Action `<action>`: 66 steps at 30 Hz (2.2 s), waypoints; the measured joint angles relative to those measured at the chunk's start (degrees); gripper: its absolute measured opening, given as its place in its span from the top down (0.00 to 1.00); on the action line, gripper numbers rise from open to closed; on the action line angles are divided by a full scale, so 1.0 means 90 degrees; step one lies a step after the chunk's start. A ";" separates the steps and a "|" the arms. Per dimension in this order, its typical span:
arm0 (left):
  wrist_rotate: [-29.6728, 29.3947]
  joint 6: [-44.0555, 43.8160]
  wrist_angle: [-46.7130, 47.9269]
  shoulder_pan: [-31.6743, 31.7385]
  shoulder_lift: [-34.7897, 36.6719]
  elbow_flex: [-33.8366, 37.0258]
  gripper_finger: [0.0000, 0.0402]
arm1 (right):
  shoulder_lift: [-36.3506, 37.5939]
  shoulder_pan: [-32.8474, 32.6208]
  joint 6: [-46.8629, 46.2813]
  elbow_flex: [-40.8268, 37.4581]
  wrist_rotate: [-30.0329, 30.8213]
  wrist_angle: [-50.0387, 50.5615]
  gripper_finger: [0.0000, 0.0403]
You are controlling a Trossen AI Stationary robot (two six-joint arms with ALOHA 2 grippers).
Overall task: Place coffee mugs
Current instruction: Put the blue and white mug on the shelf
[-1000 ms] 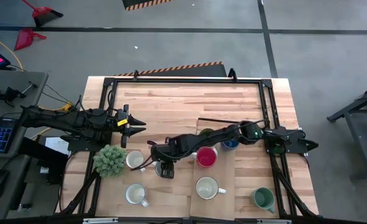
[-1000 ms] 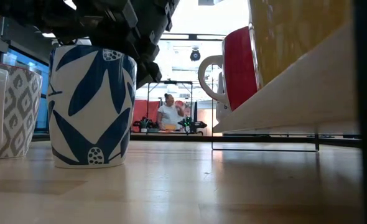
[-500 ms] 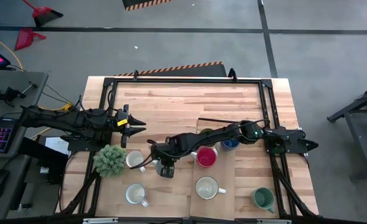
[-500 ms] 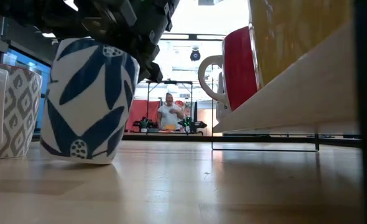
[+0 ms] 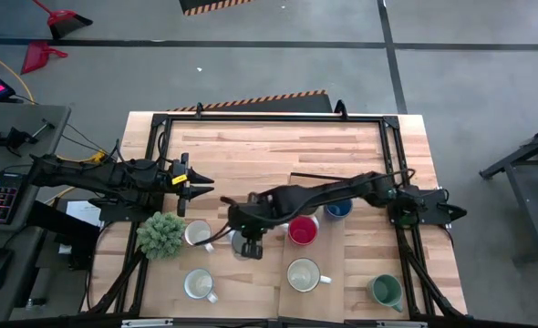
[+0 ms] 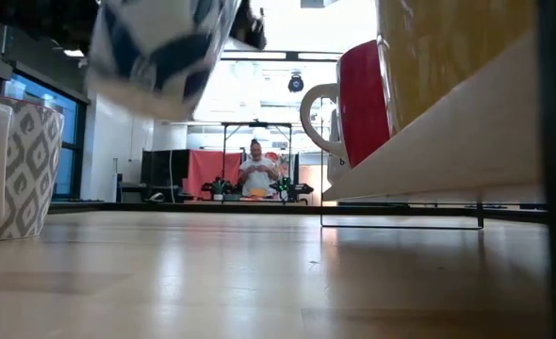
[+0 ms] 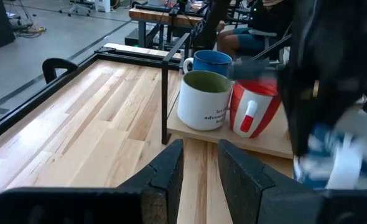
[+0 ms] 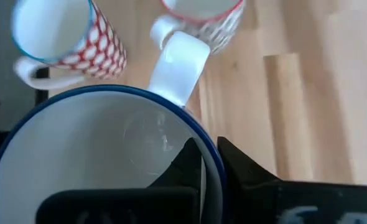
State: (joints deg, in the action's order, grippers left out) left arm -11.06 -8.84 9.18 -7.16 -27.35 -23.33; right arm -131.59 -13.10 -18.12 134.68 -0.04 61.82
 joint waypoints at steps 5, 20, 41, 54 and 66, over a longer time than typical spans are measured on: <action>0.0000 -0.0004 -0.0001 0.0000 0.0002 0.0000 0.78 | 0.0552 -0.0094 -0.0284 0.0028 0.0515 0.0613 1.00; 0.0001 -0.0066 -0.0003 0.0000 0.0000 0.0000 0.78 | 0.1950 -0.1003 -0.2694 0.0011 0.2371 0.3172 1.00; 0.0001 0.0066 -0.0002 0.0000 0.0000 0.0000 0.78 | 0.4703 -0.2099 -0.5331 -0.3331 0.3084 0.3098 1.00; 0.0001 0.0061 -0.0003 0.0000 0.0000 0.0000 0.78 | 0.5413 -0.2610 -0.6147 -0.5261 0.2240 0.2782 1.00; 0.0001 0.0058 -0.0005 0.0000 0.0002 0.0000 0.78 | 0.5409 -0.2537 -0.5935 -0.6768 0.1838 0.1170 1.00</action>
State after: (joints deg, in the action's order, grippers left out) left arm -11.05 -8.32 9.13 -7.16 -27.33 -23.33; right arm -82.91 -35.93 -71.53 73.77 16.50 72.36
